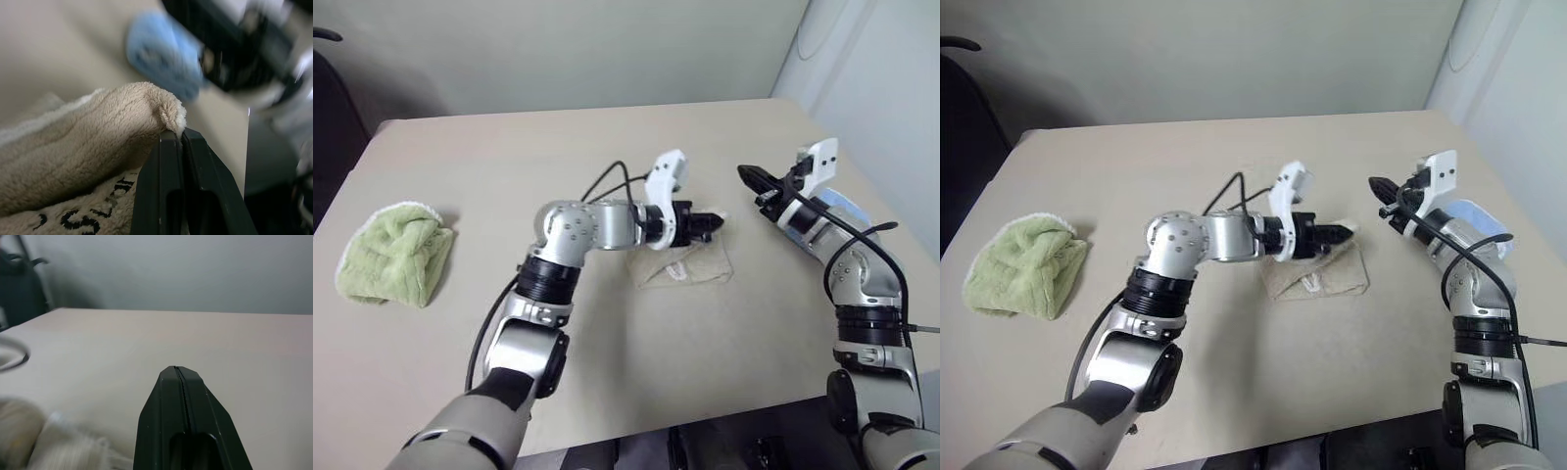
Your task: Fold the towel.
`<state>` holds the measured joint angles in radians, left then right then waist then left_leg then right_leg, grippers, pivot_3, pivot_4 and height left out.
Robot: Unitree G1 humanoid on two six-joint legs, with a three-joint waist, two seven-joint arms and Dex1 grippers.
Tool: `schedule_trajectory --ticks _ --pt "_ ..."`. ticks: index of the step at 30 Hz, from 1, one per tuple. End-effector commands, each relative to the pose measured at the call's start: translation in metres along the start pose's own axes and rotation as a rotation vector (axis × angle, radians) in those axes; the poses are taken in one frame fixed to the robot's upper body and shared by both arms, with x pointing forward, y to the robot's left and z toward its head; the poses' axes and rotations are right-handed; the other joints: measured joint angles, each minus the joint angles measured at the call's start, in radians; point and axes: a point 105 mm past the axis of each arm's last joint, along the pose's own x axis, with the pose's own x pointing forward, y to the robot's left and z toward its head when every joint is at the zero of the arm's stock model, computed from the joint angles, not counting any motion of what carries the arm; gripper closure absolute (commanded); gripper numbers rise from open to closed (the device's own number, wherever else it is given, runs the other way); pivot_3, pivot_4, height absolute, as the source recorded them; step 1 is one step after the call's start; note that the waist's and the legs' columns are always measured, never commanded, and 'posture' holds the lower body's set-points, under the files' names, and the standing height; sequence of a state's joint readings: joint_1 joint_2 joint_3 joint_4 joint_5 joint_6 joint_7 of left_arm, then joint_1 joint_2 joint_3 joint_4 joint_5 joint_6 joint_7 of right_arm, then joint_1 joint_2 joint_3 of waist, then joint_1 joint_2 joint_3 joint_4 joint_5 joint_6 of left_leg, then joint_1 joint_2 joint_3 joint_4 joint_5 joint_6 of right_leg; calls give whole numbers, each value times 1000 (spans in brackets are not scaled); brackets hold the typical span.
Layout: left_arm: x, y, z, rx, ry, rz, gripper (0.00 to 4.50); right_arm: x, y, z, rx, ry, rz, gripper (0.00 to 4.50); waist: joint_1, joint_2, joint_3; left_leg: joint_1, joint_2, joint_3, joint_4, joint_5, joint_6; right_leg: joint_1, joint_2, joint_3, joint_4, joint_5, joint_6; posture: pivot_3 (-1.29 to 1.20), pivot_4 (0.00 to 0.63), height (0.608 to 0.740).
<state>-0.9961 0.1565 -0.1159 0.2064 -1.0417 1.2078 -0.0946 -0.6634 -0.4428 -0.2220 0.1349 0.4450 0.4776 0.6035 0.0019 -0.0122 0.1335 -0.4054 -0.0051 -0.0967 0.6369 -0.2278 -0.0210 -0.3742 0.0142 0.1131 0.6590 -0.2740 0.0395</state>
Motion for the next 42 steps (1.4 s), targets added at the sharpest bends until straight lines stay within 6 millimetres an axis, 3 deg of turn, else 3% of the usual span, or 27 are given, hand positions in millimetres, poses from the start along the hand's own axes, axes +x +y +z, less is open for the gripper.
schedule_trajectory --ticks 1,10,24,29,37,38,42 --pt "7 -11 9 24 -15 -41 4492 -7 -2 13 -34 -51 -28 4500 2 0 0 0 0 0 1 0 0 0 0 0 0 0 0 0 150 740" --pt "31 -54 33 20 -58 -186 4492 -9 -4 11 -30 -55 -54 4500 13 0 0 -4 -1 0 10 -2 4 0 -1 0 1 0 4 0 150 740" --pt "55 -20 -9 5 70 -106 4492 -4 -5 14 -30 -71 -67 4500 17 0 0 -5 -1 0 10 -2 4 -1 -1 1 2 1 4 0 150 740" --pt "55 -12 -10 -34 59 -99 3099 -2 -5 14 -30 -74 -66 4500 19 0 0 -5 -1 0 11 -2 4 -1 -1 1 2 1 4 0 150 740" --pt "50 -17 2 -81 -5 -160 287 -2 -3 13 -31 -71 -63 4500 19 0 0 -5 -1 0 11 -2 4 -1 -1 1 2 1 4 0 150 740" --pt "50 -17 2 -81 -6 -160 43 -2 -3 13 -31 -71 -63 4500 19 0 0 -5 -1 0 11 -2 4 -1 -1 1 2 1 4 0 150 740" --pt "19 -23 34 -152 -154 -277 43 -3 -6 12 -47 -56 -73 4500 19 0 0 -5 -1 0 11 -2 4 -1 -1 1 3 1 4 0 150 740"
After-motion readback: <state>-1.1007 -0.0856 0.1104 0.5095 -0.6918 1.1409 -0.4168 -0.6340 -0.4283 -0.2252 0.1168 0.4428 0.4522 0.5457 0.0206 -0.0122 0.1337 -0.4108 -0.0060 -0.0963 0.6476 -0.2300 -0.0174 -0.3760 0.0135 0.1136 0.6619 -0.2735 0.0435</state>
